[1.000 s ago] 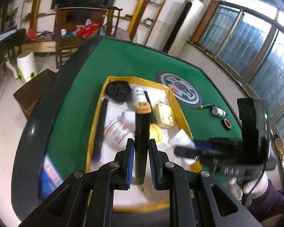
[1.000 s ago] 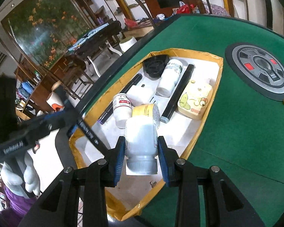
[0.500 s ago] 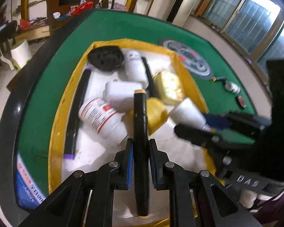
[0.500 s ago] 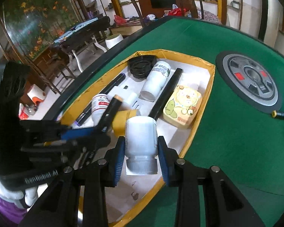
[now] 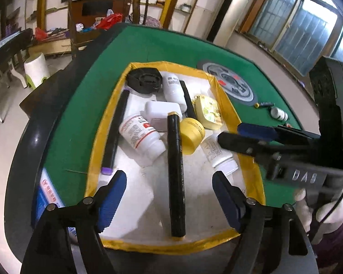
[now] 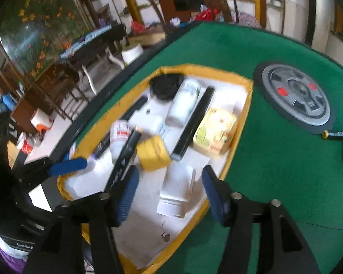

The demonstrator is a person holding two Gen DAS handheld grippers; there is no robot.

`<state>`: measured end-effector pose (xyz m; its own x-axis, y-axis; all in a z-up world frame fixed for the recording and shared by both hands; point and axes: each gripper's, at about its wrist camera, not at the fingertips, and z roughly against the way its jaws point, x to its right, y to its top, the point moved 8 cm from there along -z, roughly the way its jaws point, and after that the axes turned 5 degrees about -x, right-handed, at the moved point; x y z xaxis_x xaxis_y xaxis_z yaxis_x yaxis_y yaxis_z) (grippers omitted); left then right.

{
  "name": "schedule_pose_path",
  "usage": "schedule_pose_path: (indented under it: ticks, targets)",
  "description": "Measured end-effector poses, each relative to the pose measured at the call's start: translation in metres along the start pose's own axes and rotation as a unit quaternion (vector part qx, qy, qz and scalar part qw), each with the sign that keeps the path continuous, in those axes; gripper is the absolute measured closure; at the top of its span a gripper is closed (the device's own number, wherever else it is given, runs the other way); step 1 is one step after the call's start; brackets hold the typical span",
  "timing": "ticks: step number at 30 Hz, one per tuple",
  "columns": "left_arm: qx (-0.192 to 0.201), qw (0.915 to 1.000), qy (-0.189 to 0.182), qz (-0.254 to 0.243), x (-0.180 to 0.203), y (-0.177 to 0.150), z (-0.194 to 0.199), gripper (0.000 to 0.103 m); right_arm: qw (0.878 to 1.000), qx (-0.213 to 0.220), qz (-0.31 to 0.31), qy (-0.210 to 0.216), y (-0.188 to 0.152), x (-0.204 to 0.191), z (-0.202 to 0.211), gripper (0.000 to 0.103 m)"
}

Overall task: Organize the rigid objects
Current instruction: 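Carry the marker and pipe fitting into the tray and open both grippers, then move both grippers back over the remaining objects on the table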

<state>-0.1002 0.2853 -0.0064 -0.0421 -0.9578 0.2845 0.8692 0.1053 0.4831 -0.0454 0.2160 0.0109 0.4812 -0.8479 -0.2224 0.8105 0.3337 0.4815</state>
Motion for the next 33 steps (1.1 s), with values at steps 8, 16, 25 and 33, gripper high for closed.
schedule_pose_path:
  ticks: [8,16,25,33]
  targets:
    - [0.03,0.998,-0.013,0.054,-0.025,-0.005,0.025,0.02,0.99,0.021,-0.029,0.138,0.021,-0.021,0.014,0.044]
    - [0.033,0.9963,-0.005,0.079,-0.04,-0.009,0.031,0.018,0.969,-0.059,-0.052,0.233,0.04,-0.053,-0.031,0.044]
    - [0.027,0.9977,-0.02,0.059,-0.018,-0.007,0.03,0.012,0.983,-0.009,-0.073,0.168,0.059,-0.013,-0.021,0.045]
    - [0.008,0.9986,-0.052,-0.008,0.049,-0.006,0.021,0.007,0.987,0.153,-0.041,-0.025,0.04,0.084,0.097,0.014]
